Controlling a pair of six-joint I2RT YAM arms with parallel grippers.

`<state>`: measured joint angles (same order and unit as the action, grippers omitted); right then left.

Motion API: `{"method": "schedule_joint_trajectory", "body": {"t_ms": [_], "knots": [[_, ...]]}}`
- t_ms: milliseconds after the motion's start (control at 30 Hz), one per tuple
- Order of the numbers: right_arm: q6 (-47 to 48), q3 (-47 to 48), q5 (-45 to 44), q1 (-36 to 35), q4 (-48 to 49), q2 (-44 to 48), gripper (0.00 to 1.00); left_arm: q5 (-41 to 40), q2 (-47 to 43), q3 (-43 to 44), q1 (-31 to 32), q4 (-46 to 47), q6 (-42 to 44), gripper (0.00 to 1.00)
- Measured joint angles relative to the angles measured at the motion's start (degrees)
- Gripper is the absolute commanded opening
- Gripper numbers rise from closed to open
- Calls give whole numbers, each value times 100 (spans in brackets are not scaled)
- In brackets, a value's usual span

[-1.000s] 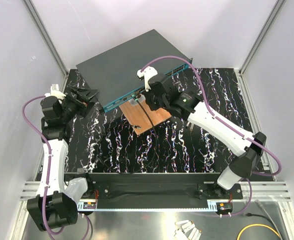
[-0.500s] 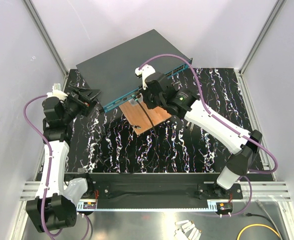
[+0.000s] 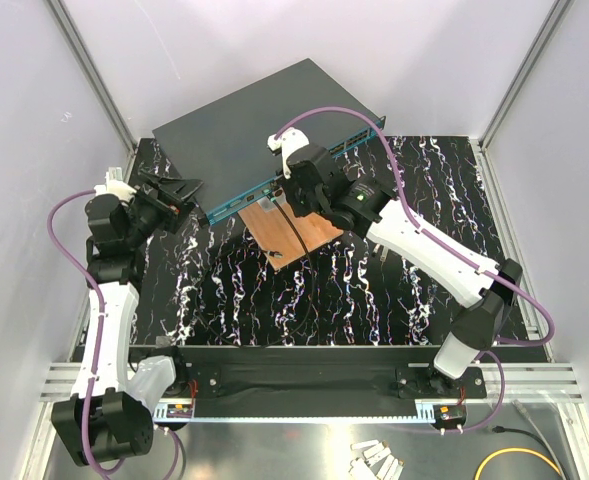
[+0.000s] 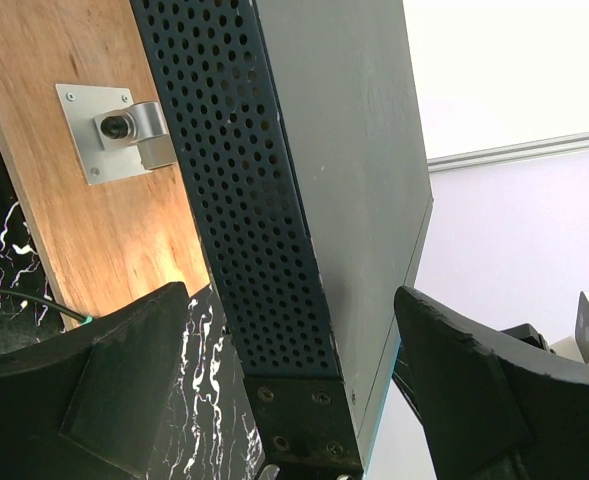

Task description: Insert the plug into the switch port

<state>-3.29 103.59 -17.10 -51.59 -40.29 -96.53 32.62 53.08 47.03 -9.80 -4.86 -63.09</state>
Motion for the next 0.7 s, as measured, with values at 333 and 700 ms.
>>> {"method": "schedule_joint_trajectory", "body": {"t_ms": [333, 700], "knots": [[48, -2, -50, -13, 0, 0, 0, 2, -22, -59, 2, 35, -2, 88], [87, -35, -164, -50, 20, -9, 0, 0, -22, -70, 4, 48, -24, 88]]}}
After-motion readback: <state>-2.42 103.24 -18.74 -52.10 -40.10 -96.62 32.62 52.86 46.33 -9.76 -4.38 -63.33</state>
